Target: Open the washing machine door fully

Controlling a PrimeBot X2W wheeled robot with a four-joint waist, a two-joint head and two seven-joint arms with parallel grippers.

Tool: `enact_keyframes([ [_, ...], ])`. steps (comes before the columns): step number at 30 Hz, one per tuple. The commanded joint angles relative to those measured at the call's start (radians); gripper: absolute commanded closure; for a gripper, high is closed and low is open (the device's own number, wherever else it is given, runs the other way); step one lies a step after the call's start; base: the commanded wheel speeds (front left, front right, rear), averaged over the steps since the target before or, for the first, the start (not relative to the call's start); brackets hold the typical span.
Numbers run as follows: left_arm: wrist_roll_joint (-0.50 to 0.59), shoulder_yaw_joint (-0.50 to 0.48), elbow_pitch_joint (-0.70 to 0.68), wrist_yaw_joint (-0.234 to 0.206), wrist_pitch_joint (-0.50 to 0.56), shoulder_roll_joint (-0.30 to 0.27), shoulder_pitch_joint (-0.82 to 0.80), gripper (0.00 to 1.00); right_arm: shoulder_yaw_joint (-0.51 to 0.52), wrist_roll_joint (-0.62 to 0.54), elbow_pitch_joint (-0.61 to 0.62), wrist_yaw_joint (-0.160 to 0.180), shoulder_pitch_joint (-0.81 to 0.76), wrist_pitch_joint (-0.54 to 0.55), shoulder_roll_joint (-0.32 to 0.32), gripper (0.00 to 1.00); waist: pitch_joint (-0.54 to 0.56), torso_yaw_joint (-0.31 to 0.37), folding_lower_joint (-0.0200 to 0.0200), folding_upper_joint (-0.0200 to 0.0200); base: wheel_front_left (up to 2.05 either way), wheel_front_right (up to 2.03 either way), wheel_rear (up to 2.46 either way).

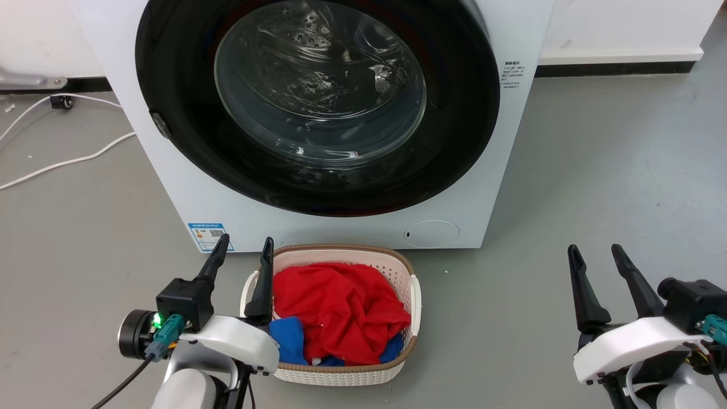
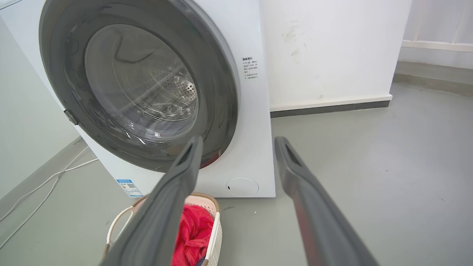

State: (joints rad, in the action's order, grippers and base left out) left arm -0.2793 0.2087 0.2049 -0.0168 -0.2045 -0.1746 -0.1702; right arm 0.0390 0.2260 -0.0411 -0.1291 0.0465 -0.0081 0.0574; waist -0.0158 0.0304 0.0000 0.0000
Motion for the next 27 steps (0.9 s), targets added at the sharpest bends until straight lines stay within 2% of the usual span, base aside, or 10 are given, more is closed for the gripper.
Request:
enact_keyframes([
  [1, 0.021, 0.002, -0.001, -0.002, -0.01, -0.002, -0.019, 0.0, 0.001, -0.025, 0.012, -0.002, -0.003, -0.007, -0.004, 0.0, 0.0, 0.001, 0.0, 0.0, 0.0, 0.0, 0.0],
  [27, 0.129, -0.02, 0.061, 0.006, -0.057, 0.019, -0.029, 0.0, 0.006, -0.148, 0.011, -0.003, 0.003, -0.047, -0.008, 0.0, -0.013, 0.009, 0.0, 0.0, 0.0, 0.0, 0.0],
])
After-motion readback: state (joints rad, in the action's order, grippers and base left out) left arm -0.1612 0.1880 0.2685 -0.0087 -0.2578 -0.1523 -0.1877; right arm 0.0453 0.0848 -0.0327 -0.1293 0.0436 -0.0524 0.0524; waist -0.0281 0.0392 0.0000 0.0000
